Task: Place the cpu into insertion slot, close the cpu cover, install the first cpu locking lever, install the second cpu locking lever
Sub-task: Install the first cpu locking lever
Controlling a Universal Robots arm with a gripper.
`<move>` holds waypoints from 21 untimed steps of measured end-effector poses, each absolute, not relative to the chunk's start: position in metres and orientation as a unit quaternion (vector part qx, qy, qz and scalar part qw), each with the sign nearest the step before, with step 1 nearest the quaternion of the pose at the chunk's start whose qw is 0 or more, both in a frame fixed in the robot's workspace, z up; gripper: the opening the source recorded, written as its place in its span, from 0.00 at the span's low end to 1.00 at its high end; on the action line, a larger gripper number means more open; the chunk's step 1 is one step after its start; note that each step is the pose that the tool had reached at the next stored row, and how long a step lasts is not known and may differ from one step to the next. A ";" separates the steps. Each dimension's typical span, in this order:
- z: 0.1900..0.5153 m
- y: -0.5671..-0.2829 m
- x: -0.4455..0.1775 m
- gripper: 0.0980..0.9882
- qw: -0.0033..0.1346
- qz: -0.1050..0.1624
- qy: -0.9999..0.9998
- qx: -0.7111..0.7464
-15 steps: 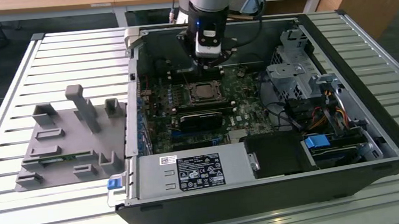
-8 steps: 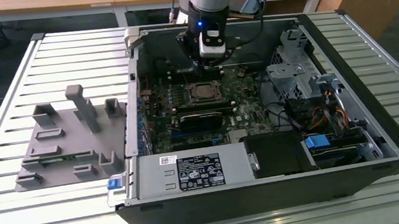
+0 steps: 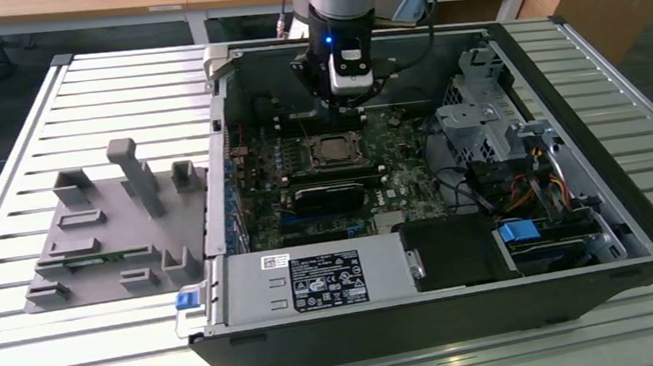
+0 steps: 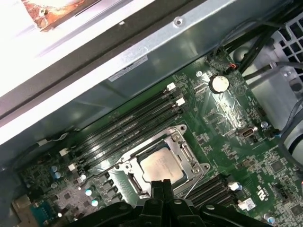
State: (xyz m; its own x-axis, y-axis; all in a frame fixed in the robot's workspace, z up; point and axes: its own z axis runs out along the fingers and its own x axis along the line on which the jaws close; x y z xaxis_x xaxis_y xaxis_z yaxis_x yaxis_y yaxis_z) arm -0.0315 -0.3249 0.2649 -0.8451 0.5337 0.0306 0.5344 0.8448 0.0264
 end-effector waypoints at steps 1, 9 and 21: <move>0.265 -0.325 -0.031 0.02 0.010 -0.017 -0.962 -0.274; 0.265 -0.325 -0.031 0.02 0.010 -0.018 -0.974 -0.225; 0.265 -0.325 -0.031 0.02 0.007 -0.019 -0.988 -0.153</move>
